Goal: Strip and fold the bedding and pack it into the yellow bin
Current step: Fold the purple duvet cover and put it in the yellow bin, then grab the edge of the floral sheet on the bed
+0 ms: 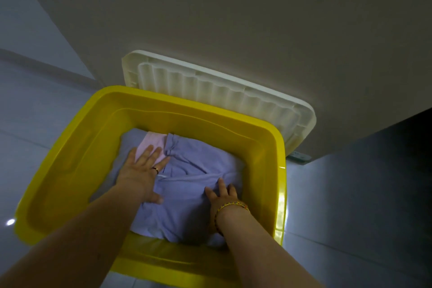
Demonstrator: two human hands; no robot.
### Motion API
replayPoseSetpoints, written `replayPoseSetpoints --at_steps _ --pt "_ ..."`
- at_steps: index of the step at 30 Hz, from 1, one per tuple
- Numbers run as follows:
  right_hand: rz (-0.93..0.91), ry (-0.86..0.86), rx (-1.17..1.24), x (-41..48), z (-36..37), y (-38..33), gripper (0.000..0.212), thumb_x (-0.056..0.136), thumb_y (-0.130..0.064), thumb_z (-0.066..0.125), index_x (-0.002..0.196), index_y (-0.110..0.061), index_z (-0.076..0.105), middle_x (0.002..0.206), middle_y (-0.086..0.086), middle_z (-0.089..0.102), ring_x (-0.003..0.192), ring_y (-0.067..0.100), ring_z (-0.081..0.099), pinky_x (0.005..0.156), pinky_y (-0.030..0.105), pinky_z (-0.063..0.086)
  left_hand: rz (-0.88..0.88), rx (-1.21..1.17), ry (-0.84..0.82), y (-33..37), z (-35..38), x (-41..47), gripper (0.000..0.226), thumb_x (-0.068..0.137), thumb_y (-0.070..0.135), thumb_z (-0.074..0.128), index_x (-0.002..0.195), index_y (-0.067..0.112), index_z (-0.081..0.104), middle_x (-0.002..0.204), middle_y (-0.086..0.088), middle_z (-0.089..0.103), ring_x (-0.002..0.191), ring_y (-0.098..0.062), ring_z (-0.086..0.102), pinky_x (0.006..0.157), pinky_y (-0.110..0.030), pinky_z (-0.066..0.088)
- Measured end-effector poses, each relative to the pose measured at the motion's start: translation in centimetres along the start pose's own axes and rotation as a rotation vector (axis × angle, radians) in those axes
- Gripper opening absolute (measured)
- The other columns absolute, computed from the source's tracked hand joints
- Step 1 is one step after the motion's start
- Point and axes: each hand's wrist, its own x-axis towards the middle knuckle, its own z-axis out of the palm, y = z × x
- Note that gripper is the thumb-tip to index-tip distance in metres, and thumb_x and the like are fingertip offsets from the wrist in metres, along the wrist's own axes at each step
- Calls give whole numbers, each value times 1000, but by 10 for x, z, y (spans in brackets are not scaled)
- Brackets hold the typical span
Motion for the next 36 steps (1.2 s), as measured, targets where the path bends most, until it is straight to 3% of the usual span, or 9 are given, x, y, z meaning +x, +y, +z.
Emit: replayPoseSetpoints --at_steps 7,12,17,19,22,26,30,34,36 --pt "15 -23 -36 2 -9 1 76 90 -11 52 148 -29 8 156 3 -15 144 30 -7 114 51 19 -60 -27 -59 14 -5 4 75 96 42 36 147 17 -14 155 -8 -20 144 -25 -15 114 -50 -4" --pt "-24 -1 76 -28 -40 4 57 91 -14 48 144 -12 29 148 13 34 133 31 37 109 40 34 56 -58 -63 10 -26 -28 51 100 21 28 149 20 13 154 -5 18 142 -22 18 116 -40 8" --pt "-187 107 262 -129 -72 19 57 95 -11 45 147 -11 20 155 10 18 141 23 23 112 24 18 248 -69 106 -5 -85 -120 47 99 30 17 146 31 17 152 6 27 139 -10 25 115 -28 12" --pt "-185 76 314 -178 -80 27 56 96 -17 44 147 -13 22 155 7 20 141 21 24 108 21 18 370 -129 228 -13 -122 -172 60 83 32 18 139 30 39 137 0 50 125 -7 47 102 -16 31" --pt "-166 148 435 -267 -97 55 55 89 -31 45 141 -14 38 149 8 33 135 24 36 107 27 29 451 29 335 -9 -207 -258 42 41 27 58 78 33 75 68 11 71 61 3 65 55 -7 45" --pt "-69 298 594 -388 -107 98 41 96 -15 38 137 -15 44 144 6 42 132 24 39 108 28 32 533 -116 338 29 -276 -327 49 94 28 16 131 41 44 138 14 47 125 -5 46 97 -15 36" --pt "101 492 768 -504 -102 139 39 97 -17 37 134 -17 48 141 5 46 129 21 44 104 24 34 597 -302 336 85 -355 -404 33 98 20 36 121 41 50 138 11 49 121 0 46 99 -11 29" --pt "313 646 933 -618 -59 178 36 94 -16 38 127 -16 54 131 6 56 120 20 52 97 22 38 704 -587 300 151 -391 -473 37 93 1 40 112 28 56 115 0 61 105 -15 60 81 -12 42" --pt "402 683 1009 -656 -28 191 38 94 -16 39 130 -19 52 134 4 55 123 17 50 99 18 34 756 -700 272 185 -394 -505 40 91 -6 40 105 28 57 110 -6 63 111 -21 59 91 -19 41"
